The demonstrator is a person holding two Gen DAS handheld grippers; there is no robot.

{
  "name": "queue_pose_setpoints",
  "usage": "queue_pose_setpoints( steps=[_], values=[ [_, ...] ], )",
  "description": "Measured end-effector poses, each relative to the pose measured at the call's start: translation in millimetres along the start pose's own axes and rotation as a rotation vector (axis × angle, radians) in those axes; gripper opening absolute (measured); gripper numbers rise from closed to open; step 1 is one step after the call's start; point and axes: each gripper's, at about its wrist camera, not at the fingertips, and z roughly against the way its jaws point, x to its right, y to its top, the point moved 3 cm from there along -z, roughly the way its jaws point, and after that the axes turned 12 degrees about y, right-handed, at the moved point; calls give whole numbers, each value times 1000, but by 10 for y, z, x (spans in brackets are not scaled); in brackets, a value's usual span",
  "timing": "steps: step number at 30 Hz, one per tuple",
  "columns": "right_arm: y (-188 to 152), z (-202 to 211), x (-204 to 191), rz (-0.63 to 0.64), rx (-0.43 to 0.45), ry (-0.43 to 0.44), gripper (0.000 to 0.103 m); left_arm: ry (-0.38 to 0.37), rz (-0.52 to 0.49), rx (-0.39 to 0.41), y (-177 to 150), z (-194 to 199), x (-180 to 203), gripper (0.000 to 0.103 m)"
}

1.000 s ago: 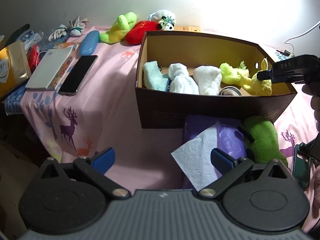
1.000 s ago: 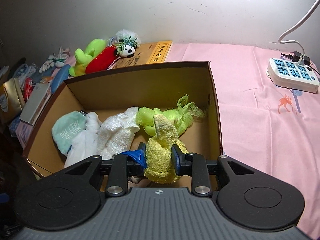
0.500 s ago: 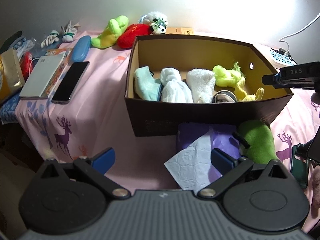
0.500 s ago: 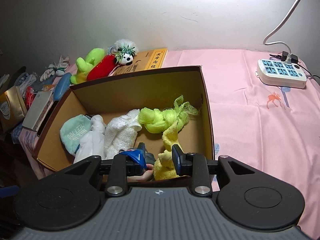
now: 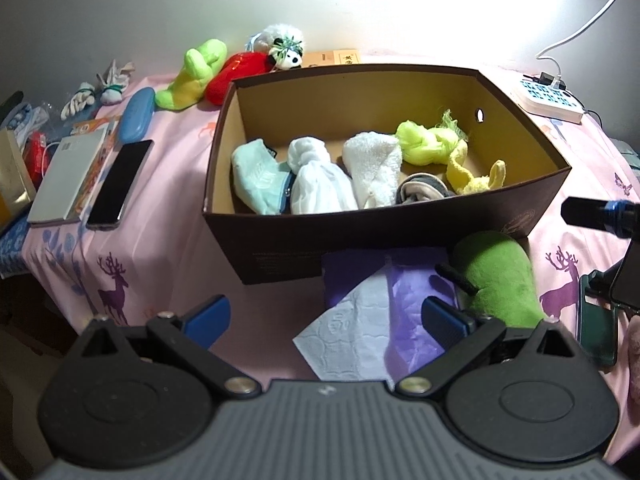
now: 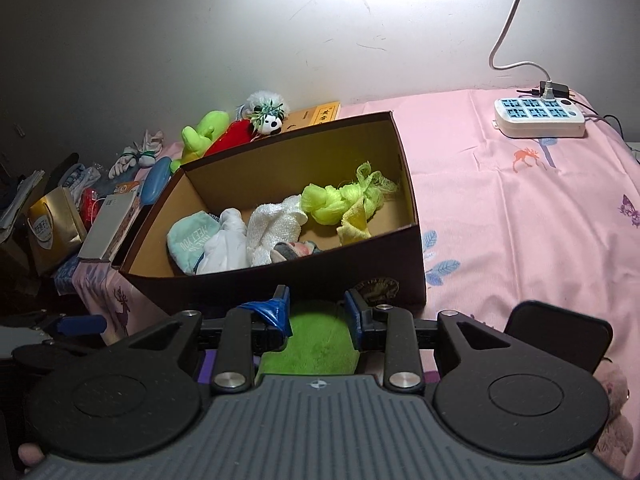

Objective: Organize soft objects
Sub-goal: 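Lower the yellow cloth into the box and open the right gripper, then grasp the pink-brown teddy bear with the right gripper while the left gripper grasps the green plush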

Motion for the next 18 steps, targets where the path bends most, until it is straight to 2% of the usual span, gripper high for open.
queue_pose_setpoints(
  steps=[10,18],
  values=[
    [-371,185,134,-42,-83,97,13,30,-22,-6,2,124,299,101],
    [-594,436,368,-68,-137,126,13,38,-39,-23,-69,211,648,101]
  ],
)
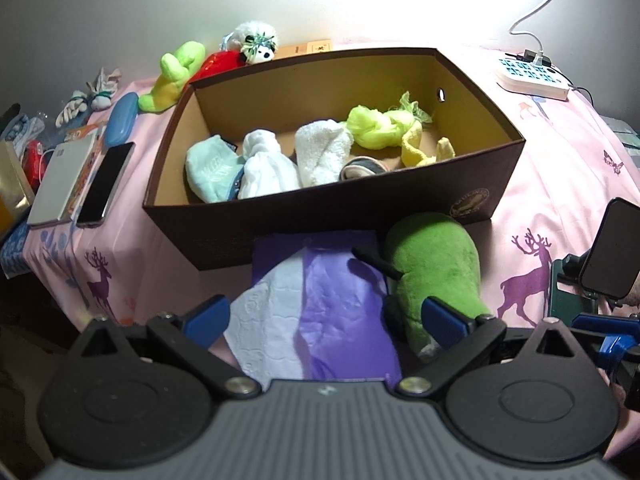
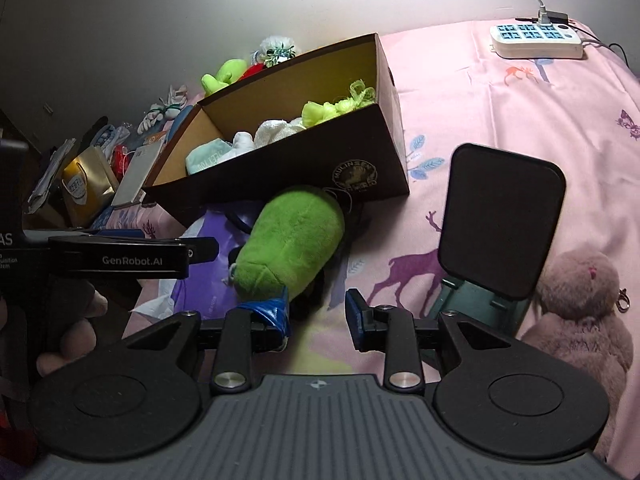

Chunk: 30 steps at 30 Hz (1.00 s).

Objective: Organize soft objects
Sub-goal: 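Grasp the pink-brown teddy bear with the right gripper while the left gripper grasps the green plush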

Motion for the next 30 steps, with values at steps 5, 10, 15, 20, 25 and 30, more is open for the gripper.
queue_pose_setpoints(
  steps=[5,10,15,20,25,30],
  values=[
    [-82,219,218,-35,16,7,13,4,-16,-1,-32,74,202,101],
    [-156,494,497,-83,61,-12,13,0,-23,20,-59,133,352,101],
    [-213,749,757,-146,111,-54,14,-43,-55,35,-97,140,557,101],
    [-233,904,988,-208,170,-65,14,-23,-90,60,-108,58,691,101],
    [-255,984,1177,-259,214,-72,14,8,-116,62,-133,-89,791,101],
    [-259,1049,1391,-336,259,-67,14,55,-162,119,-130,-164,946,101]
  ],
)
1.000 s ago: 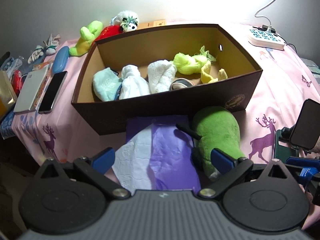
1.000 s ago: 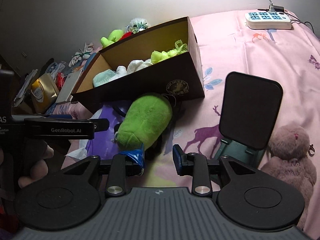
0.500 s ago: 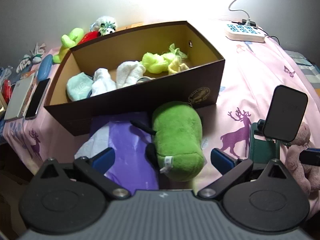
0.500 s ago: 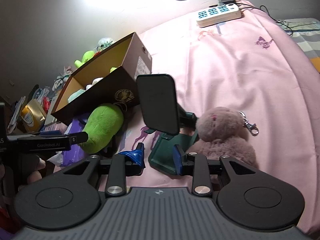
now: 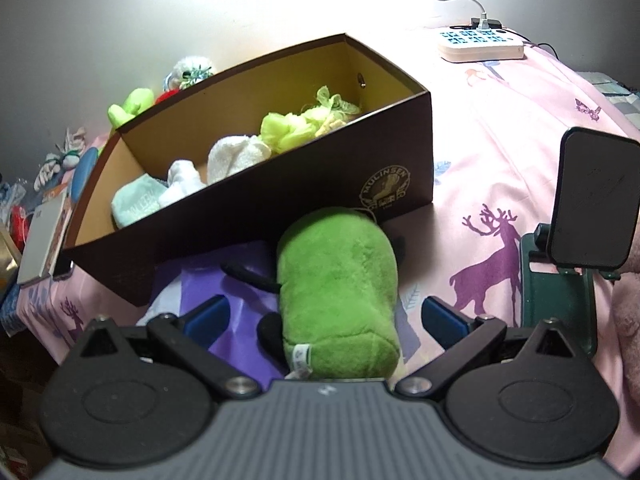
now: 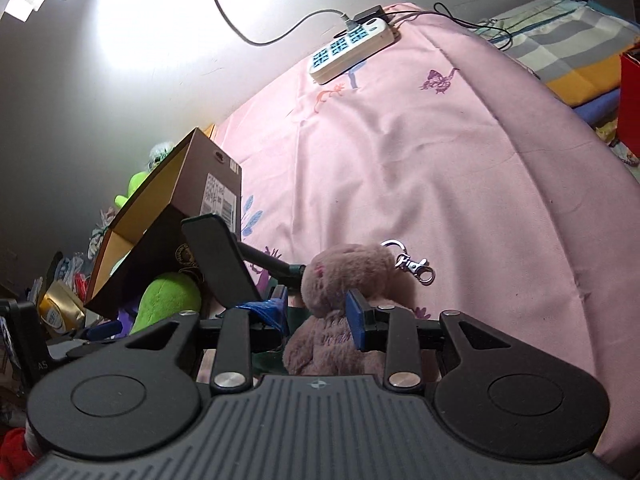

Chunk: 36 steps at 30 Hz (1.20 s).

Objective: Organize soft objects
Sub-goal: 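Grasp the pink-brown teddy bear with the right gripper while the left gripper grasps the green plush, then carry the green plush over the box with the left gripper while the right gripper holds the bear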

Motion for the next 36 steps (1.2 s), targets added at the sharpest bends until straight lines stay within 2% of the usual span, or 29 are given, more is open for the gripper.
queue_pose_setpoints(
  steps=[5,7,9,12,20,28,32,36],
  values=[
    [37,-8,129,-43,9,-6,14,24,-34,-9,-32,-135,120,100],
    [34,-15,169,-46,5,-16,14,31,-46,-1,-45,-156,170,97],
    [33,-30,216,-58,-3,-22,14,51,-62,10,-45,-163,220,85],
    [44,-52,262,-70,-10,-24,14,85,-93,28,-27,-173,279,73],
    [88,-73,383,-104,-20,-25,14,99,-111,35,-13,-134,322,68],
    [57,-123,455,-120,-64,1,15,28,-67,50,37,11,299,67],
    [68,-127,510,-151,-77,7,15,-25,-8,-1,65,1,221,67],
    [56,-144,491,-126,-92,-11,16,-81,65,-55,125,24,114,66]
  ],
)
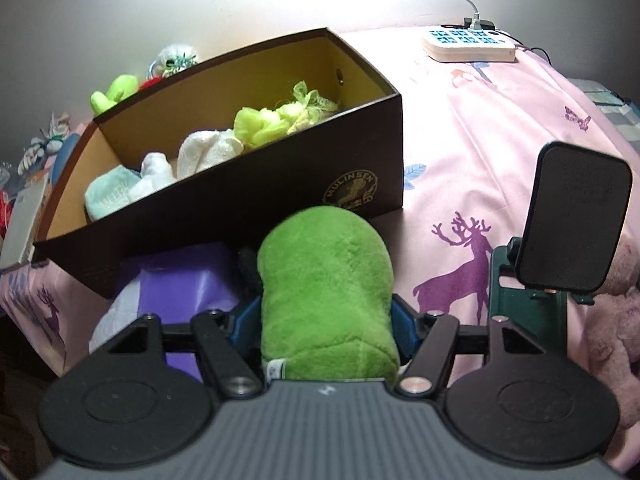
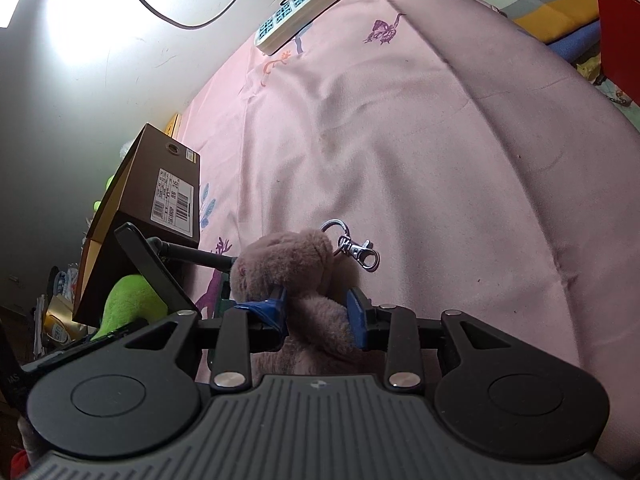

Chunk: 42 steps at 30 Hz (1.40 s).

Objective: Organize soft objects
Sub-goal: 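Carry the green plush over the box with the left gripper while the right gripper holds the bear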

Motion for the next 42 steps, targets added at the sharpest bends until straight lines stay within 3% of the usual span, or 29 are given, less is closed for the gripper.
queue_pose_setpoints(
  steps=[11,16,20,29,33,42],
  values=[
    [49,-40,-15,-6,-27,-18,18,-59,103,34,131,447,-362,66],
    [79,-70,-56,26,-39,-25,20,-75,146,96,190,709,-569,66],
    [102,-77,-84,47,-44,-40,20,-46,188,150,356,784,-750,66],
    [88,65,-104,21,25,-83,20,-71,254,174,903,316,-967,66],
    [46,164,-132,9,63,-108,20,-140,207,177,1096,5,-928,66],
    [-110,285,-167,-41,122,-163,20,-178,118,151,1421,-685,-599,66]
  ],
)
